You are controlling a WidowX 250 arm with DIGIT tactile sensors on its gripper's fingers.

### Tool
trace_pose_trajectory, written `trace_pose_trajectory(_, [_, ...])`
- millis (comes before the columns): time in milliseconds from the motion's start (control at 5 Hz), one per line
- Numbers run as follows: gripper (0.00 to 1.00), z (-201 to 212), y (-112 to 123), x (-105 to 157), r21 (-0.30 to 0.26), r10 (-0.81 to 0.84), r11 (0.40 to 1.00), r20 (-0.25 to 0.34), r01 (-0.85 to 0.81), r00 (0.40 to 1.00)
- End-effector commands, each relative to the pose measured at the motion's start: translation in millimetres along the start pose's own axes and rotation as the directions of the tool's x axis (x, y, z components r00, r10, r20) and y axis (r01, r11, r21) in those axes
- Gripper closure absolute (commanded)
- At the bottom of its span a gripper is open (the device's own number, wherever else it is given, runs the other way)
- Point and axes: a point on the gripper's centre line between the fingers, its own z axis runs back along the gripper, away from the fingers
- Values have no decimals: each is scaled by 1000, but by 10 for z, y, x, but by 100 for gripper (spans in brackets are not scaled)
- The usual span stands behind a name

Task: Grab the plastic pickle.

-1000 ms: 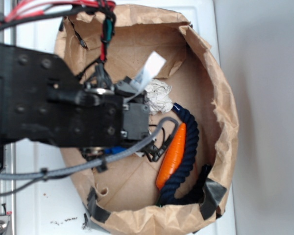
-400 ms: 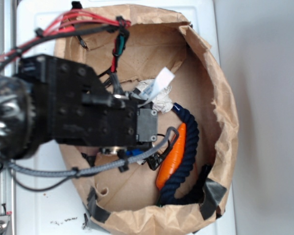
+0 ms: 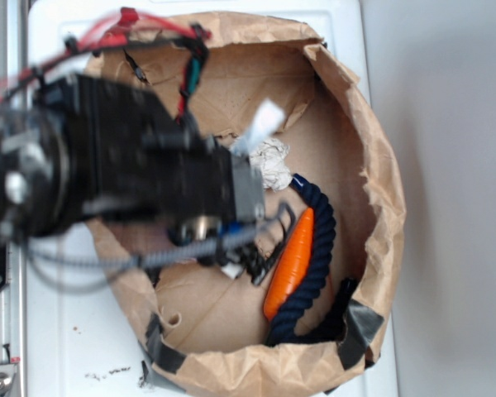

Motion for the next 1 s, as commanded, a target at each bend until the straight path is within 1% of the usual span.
trace_pose_trajectory(0, [0,443,61,307,-203,73,977,18,-68,997])
trace_pose_trajectory(200, [0,339,100,275,-208,62,977,81,-44,995])
trace_pose_trajectory(400, [0,249,97,272,-189,63,981,91,-45,994])
trace_pose_trajectory(600, [0,129,89,247,-182,55,983,116,-34,992])
trace_pose_trajectory(800, [0,8,42,151,-173,27,985,132,-3,991])
